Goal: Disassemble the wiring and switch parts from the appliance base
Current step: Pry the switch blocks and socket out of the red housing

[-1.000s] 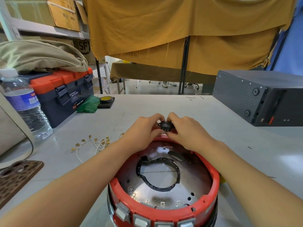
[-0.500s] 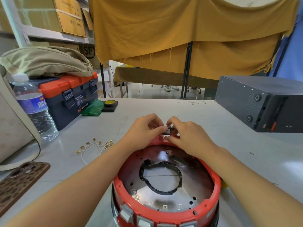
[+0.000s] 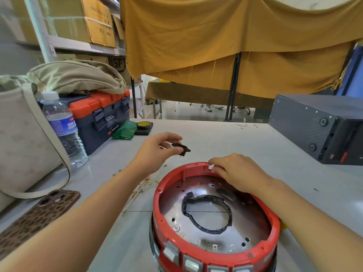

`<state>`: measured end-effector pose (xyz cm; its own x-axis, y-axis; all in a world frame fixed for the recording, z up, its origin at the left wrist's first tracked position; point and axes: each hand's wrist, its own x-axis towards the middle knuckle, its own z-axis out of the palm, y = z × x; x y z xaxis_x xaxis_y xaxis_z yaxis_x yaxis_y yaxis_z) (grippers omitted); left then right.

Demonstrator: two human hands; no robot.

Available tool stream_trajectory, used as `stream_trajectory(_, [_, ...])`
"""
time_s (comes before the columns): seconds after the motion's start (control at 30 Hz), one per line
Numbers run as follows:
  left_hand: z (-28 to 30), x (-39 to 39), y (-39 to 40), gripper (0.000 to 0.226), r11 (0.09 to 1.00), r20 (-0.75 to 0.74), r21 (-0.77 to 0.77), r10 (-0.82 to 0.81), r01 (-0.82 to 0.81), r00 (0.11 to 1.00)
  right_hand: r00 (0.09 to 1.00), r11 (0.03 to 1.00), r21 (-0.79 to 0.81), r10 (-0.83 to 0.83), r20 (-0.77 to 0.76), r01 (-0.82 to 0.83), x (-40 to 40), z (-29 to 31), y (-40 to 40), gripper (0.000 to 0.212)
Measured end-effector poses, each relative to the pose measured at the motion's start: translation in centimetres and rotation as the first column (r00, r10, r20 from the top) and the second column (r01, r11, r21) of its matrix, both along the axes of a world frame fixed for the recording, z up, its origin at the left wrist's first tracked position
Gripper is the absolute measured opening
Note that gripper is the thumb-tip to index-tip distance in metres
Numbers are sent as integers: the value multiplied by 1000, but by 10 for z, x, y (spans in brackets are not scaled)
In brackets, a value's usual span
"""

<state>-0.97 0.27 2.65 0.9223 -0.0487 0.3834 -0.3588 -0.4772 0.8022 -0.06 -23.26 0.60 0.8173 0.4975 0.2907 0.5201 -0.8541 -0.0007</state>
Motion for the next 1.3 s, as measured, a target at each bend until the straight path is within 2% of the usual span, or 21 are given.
stream_trajectory(0.1, [-4,-3,31,25,992,-24,82,100,-98,995,1000,999,-41,-15,14,15,0,0,0,30])
stream_trajectory(0.17, [-9,-5,48,31,972,-22,190,145,-139,989,1000,998,-52,-19,12,20,0,0,1,29])
stream_trajectory(0.27, [-18,-7,68,34,918,0,365,167,-155,986,1000,998,-59,-12,4,12,-1,2,2,28])
stream_trajectory(0.33, [-24,-7,77,34,892,11,422,174,-162,985,1000,998,-57,-13,6,14,-2,3,3,27])
stream_trajectory(0.77, [-49,29,83,34,820,-30,542,238,-184,971,1000,995,-95,-27,12,28,-4,3,4,27])
stream_trajectory(0.97, [-53,40,89,43,758,-33,626,263,-185,964,999,993,-110,-33,20,35,-2,2,4,26])
stream_trajectory(1.3, [-54,43,89,37,770,-11,597,288,-225,958,999,994,-105,-32,20,34,-1,1,4,26])
